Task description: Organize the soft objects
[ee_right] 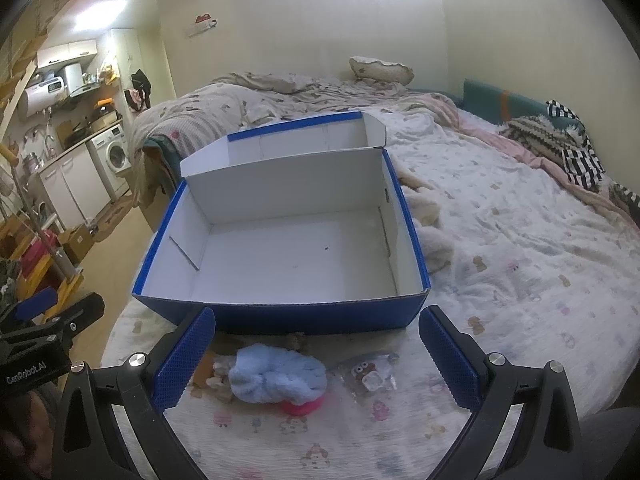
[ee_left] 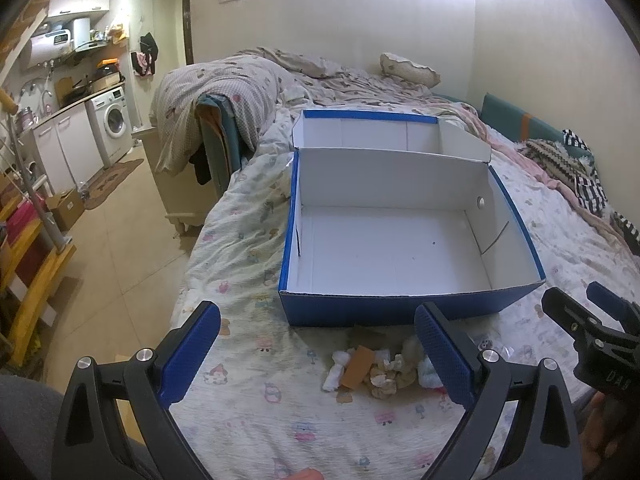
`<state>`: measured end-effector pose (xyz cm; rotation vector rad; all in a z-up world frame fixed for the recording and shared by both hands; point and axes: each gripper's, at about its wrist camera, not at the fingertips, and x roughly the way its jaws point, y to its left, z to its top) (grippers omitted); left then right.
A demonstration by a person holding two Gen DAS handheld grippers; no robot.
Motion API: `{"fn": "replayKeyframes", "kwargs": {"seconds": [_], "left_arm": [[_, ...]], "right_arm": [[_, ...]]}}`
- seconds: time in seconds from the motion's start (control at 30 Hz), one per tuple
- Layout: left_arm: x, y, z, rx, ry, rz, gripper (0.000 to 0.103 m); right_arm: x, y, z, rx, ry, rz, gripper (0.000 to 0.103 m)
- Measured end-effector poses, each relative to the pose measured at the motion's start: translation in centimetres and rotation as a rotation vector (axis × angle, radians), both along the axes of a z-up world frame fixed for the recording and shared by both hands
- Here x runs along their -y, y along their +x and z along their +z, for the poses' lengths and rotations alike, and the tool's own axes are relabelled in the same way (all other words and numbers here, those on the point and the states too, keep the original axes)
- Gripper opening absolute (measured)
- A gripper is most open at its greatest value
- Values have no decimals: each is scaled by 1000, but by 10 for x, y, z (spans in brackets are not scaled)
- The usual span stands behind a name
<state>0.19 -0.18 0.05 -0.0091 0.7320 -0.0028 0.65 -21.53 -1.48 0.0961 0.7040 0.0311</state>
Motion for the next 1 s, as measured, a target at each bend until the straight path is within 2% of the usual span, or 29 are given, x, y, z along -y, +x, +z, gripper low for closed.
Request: {"fn": "replayKeyframes", "kwargs": {"seconds": [1.0], "left_arm": [[0,-1,0,4,1,-8,97]], "right_arm": [[0,0,0,1,0,-2,103]]}}
